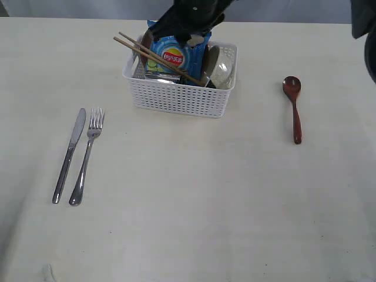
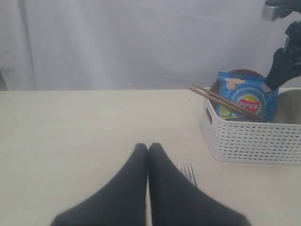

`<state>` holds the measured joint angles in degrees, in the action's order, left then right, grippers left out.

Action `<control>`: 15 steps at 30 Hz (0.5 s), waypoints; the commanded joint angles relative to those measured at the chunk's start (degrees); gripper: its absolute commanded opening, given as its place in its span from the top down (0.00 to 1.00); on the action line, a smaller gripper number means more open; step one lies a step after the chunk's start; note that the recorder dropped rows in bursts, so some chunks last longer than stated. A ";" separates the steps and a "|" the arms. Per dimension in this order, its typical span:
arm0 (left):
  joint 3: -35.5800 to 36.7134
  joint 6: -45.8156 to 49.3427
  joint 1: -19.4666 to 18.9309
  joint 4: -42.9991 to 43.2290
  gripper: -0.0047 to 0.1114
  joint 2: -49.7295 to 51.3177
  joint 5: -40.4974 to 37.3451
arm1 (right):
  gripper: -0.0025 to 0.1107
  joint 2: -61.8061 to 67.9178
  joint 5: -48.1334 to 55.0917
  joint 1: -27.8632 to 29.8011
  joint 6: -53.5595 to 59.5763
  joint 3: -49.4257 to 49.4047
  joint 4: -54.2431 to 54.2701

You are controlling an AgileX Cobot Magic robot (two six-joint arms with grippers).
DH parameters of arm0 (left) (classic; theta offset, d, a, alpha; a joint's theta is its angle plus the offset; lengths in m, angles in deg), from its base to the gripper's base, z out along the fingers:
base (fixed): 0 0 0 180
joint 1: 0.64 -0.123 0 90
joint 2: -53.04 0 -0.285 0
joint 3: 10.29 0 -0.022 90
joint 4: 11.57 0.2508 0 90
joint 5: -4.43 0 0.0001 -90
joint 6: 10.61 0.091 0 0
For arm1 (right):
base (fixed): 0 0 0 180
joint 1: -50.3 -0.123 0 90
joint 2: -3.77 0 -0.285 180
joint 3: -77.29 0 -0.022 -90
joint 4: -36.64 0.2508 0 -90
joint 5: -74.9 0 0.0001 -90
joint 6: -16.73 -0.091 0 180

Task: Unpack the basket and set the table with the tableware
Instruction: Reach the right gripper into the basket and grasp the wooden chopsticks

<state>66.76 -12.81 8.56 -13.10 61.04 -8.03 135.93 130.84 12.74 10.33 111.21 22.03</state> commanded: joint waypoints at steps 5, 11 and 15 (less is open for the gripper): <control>0.16 0.02 0.06 -0.30 0.96 -0.21 0.36 | 0.56 -0.22 -0.07 -2.60 -8.51 0.12 -9.22; 0.16 0.02 0.06 -0.30 0.96 -0.21 0.36 | 0.56 -0.22 1.35 -2.50 -8.86 0.12 -12.23; 0.16 0.02 0.06 -0.30 0.96 -0.21 0.36 | 0.56 -0.13 -3.03 -2.50 -6.39 0.12 -7.94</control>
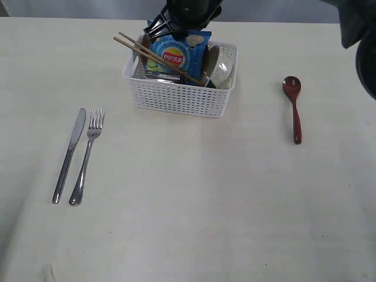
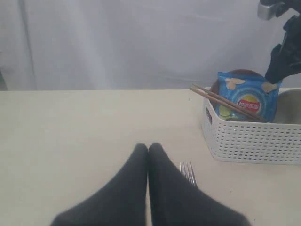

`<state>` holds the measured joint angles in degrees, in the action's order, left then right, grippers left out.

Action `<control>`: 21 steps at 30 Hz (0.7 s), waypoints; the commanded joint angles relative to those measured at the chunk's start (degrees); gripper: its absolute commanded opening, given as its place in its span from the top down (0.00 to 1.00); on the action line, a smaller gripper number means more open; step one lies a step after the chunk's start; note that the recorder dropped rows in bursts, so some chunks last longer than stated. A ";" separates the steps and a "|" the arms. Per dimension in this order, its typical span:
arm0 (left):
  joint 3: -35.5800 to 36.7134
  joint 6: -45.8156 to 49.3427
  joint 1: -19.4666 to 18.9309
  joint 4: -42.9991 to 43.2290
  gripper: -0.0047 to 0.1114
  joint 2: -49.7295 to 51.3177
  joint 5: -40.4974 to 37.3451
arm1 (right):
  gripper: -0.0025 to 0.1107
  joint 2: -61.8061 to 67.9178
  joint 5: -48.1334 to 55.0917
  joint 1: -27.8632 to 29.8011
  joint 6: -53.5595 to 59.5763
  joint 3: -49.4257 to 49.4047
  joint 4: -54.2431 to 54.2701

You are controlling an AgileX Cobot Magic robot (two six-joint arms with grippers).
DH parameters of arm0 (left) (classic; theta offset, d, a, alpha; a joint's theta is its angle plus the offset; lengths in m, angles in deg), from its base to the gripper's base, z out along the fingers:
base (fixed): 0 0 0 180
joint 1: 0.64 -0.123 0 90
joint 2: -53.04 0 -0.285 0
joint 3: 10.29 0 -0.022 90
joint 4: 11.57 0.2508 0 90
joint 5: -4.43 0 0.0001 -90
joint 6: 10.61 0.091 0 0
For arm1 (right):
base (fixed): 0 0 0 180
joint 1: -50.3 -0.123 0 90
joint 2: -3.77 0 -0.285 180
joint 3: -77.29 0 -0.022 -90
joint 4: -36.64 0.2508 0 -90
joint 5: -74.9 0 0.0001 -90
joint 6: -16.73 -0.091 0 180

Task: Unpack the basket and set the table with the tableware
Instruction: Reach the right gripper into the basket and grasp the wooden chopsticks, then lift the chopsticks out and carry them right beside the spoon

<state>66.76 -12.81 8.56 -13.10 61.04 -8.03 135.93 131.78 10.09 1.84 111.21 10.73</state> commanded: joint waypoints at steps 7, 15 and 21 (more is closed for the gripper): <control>0.16 0.02 0.06 -0.30 0.96 -0.21 0.36 | 0.56 3.27 -10.74 0.15 3.70 2.78 6.52; 0.16 0.02 0.06 -0.30 0.96 -0.21 0.36 | 0.56 10.23 -8.86 -0.07 17.23 9.24 15.87; 0.16 0.02 0.06 -0.30 0.96 -0.21 0.36 | 0.56 13.37 -8.37 -0.07 17.23 12.71 15.75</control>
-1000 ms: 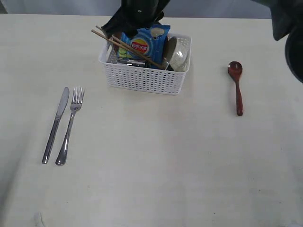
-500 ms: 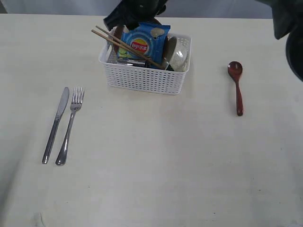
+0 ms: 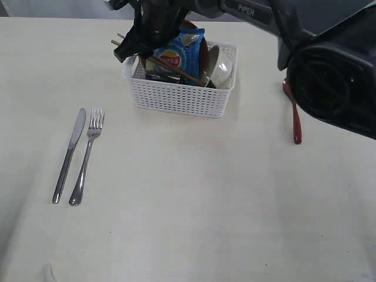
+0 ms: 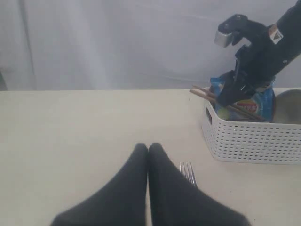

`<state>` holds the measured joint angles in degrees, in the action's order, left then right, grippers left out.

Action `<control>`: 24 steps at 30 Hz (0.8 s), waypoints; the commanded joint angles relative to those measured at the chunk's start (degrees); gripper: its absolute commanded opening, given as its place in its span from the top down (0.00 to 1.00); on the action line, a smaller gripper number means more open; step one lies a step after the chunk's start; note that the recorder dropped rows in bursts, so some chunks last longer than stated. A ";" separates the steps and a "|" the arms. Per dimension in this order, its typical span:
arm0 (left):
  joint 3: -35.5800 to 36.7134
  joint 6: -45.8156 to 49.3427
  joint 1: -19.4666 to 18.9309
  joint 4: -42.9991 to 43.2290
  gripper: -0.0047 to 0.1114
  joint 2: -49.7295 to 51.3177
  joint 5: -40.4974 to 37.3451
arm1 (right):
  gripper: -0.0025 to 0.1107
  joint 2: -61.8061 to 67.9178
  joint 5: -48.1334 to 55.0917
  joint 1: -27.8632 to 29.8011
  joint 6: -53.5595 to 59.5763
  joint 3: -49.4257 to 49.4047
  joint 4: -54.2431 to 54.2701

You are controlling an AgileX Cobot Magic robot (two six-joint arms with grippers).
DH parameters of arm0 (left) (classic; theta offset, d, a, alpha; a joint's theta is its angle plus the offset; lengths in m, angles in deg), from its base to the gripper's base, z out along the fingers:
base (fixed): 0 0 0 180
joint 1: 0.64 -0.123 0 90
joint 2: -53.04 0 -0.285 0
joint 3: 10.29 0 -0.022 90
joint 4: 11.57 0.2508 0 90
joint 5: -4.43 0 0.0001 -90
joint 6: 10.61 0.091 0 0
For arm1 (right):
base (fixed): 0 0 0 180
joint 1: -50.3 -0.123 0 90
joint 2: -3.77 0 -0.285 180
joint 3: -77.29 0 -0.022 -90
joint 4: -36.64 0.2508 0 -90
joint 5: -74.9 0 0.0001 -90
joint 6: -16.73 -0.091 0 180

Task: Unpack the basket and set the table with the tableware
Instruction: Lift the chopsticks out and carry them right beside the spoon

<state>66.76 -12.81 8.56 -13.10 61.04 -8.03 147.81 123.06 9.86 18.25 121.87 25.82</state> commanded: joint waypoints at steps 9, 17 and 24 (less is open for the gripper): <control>0.16 0.02 0.06 -0.30 0.96 -0.21 0.36 | 0.56 2.33 0.79 -0.31 2.84 2.16 0.55; 0.16 0.02 0.06 -0.30 0.96 -0.21 0.36 | 0.69 3.91 1.99 -0.31 2.84 2.16 -0.03; 0.16 0.02 0.06 -0.19 0.96 -0.21 0.36 | 0.98 3.69 5.69 -2.32 2.84 10.93 -6.15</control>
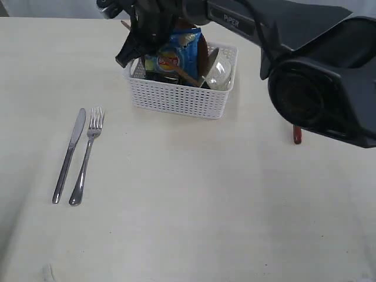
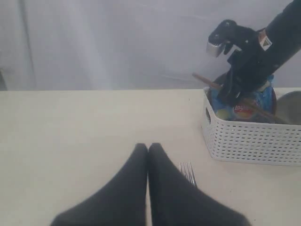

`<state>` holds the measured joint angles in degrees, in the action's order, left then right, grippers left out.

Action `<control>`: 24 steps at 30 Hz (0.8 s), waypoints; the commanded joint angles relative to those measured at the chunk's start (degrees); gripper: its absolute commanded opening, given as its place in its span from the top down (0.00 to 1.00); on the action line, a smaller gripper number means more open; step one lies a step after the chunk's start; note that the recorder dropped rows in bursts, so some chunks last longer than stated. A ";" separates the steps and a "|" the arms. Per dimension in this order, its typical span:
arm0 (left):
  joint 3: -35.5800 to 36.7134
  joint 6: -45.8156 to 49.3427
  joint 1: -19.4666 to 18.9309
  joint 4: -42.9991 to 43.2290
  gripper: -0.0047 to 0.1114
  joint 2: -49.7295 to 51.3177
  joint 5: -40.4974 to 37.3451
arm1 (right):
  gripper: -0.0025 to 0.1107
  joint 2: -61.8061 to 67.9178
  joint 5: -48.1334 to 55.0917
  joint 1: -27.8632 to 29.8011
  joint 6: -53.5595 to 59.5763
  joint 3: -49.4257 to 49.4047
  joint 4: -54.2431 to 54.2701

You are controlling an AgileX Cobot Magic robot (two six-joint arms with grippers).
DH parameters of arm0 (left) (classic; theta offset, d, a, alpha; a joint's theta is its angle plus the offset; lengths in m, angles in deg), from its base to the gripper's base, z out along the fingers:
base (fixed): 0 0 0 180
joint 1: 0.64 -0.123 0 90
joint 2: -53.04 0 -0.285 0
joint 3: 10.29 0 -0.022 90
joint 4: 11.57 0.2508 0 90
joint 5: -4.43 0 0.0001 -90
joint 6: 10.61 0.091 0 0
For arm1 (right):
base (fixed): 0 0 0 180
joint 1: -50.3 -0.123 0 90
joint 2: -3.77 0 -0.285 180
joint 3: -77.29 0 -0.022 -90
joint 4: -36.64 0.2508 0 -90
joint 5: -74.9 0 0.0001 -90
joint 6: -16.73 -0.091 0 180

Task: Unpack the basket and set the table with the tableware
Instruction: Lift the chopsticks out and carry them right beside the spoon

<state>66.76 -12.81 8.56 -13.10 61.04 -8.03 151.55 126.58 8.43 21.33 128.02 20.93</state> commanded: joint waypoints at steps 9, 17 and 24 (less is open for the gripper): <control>0.16 0.02 0.06 -0.19 0.96 -0.21 0.36 | 0.98 -4.20 13.11 0.06 -1.23 10.61 -1.38; 0.16 0.02 0.06 -0.19 0.96 -0.21 0.36 | 0.98 -4.43 13.10 0.06 -1.36 10.61 0.24; 0.16 0.02 0.06 -0.19 0.96 -0.21 0.36 | 0.98 -3.82 5.03 -0.04 -0.71 10.61 5.69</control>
<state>66.76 -12.81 8.56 -13.10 61.04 -8.03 147.78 135.18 8.12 20.17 138.48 24.48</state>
